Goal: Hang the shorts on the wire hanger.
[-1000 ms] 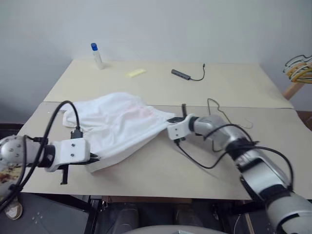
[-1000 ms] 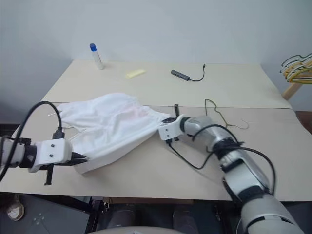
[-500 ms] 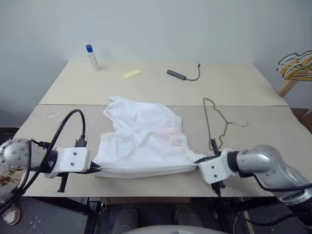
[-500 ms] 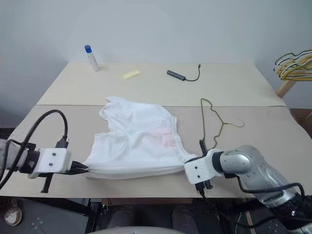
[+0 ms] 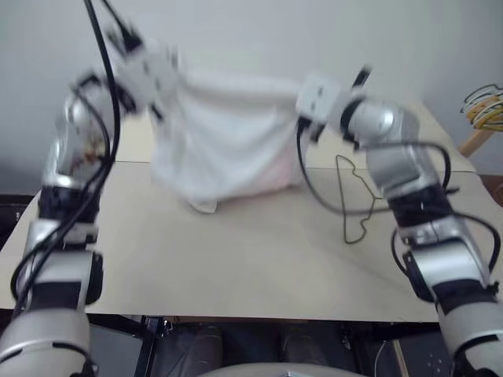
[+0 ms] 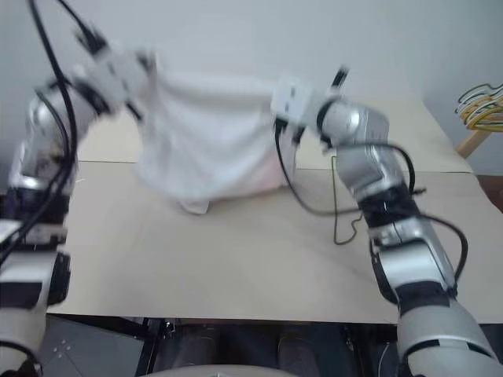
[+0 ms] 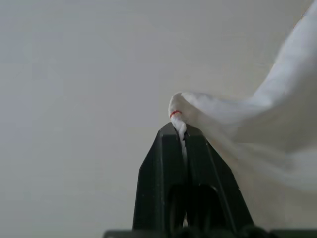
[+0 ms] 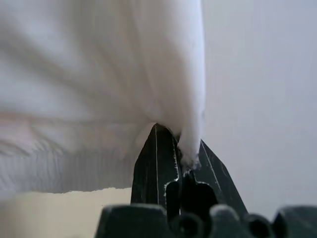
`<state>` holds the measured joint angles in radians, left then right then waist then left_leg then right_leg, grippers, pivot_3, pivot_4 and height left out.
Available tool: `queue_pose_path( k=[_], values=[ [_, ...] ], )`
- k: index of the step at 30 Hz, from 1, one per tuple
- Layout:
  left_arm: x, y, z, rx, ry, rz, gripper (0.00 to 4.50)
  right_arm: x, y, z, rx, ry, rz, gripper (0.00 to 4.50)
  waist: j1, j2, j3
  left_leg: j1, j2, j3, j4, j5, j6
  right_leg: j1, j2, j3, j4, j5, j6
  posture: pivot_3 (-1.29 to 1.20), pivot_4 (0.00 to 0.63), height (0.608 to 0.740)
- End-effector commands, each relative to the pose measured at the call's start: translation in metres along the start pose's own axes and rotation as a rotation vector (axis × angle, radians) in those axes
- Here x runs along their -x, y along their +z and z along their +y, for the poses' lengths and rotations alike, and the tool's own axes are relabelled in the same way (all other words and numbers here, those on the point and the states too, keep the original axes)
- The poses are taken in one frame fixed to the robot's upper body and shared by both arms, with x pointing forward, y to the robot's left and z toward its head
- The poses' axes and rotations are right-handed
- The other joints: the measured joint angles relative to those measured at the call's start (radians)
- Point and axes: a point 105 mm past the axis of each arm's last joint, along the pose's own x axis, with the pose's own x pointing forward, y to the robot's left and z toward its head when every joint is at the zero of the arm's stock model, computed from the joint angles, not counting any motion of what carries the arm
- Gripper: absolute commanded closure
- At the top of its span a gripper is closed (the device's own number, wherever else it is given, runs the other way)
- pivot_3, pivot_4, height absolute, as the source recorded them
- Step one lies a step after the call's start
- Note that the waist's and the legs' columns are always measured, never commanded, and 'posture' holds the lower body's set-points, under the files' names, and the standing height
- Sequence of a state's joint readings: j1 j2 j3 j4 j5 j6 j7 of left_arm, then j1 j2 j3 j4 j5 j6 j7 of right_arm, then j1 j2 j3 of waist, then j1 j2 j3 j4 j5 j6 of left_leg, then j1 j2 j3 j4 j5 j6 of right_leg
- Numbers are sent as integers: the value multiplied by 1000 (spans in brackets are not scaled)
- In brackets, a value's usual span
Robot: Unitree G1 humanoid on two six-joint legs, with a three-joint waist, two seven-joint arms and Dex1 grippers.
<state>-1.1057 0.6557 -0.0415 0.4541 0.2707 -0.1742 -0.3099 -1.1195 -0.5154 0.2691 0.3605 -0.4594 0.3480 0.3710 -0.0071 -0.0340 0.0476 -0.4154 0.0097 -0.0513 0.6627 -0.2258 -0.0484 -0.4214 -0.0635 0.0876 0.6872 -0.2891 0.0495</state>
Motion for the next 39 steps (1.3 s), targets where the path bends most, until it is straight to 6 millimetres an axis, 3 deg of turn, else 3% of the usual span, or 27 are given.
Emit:
queue_pose_path(
  k=[1,3,7,11,13,14,17,19,21,26,32,35,37,39],
  values=[
    [8,21,77,39,373,-113,4500,14,1,-56,-56,-286,-59,4472,-6,1,-1,-2,-2,1,-3,0,0,-3,-2,0,-1,0,0,29,0,740],
    [19,34,100,26,479,-192,4500,24,4,-62,-69,-342,-103,4472,-15,1,-1,-1,-3,1,-4,-2,3,-3,-5,-5,-1,0,0,28,0,740],
    [40,40,93,-12,375,-270,4500,39,-6,-30,-43,-227,-121,4472,-41,1,-2,0,-6,2,-3,-5,8,-1,-10,-9,-3,0,1,33,0,740],
    [63,22,32,129,-11,-208,4500,57,-28,32,95,35,-98,4472,-43,2,-2,2,-10,2,-1,-6,16,4,-13,-11,-4,-1,2,45,0,740],
    [102,9,-22,228,-377,-120,4500,76,-37,77,191,244,-127,4472,-46,3,-2,6,-10,1,-1,-5,17,8,-13,-12,-6,-1,2,46,0,740],
    [130,4,-49,241,-580,-77,4500,85,-41,98,213,333,-136,4472,-54,4,-1,10,-9,1,-2,-5,17,12,-12,-12,-8,-1,2,44,0,740],
    [197,-10,-86,292,-956,85,4500,111,-47,142,254,553,-179,4472,-64,5,1,29,-7,2,-4,-8,21,32,-11,-13,-10,-6,-1,43,0,740],
    [234,-18,-97,286,-1152,197,4500,133,-51,165,332,712,-230,4472,-61,6,1,34,-4,2,-4,-9,22,36,-9,-14,-10,-7,-1,43,0,740],
    [261,-19,-100,289,-1313,265,4500,149,-49,174,347,810,-271,4472,-56,6,1,34,-4,2,-4,-9,23,37,-9,-15,-10,-7,-2,46,0,740],
    [298,-18,-99,304,-1510,367,4500,171,-43,181,354,937,-334,4472,-31,5,0,33,-4,2,-4,-10,24,38,-9,-16,-13,-7,-2,44,0,740],
    [319,-8,-103,336,-1600,414,4500,208,-52,189,372,1170,-285,4472,-7,5,0,33,-4,2,-3,-10,24,39,-9,-17,-14,-7,-2,48,0,740],
    [319,-3,-107,357,-1587,409,4500,220,-50,191,361,1226,-286,4472,-5,5,0,35,-3,2,-3,-10,24,41,-8,-17,-14,-7,-1,49,0,740],
    [318,-1,-109,387,-1573,413,4500,222,-46,193,346,1227,-302,3935,-5,6,1,41,-3,2,-4,-11,24,47,-8,-18,-16,-9,0,47,0,740],
    [322,5,-108,440,-1603,424,4011,225,-46,196,342,1245,-302,3381,-6,6,1,48,0,2,-4,-13,24,55,-6,-18,-21,-12,3,41,0,740]
  ],
)
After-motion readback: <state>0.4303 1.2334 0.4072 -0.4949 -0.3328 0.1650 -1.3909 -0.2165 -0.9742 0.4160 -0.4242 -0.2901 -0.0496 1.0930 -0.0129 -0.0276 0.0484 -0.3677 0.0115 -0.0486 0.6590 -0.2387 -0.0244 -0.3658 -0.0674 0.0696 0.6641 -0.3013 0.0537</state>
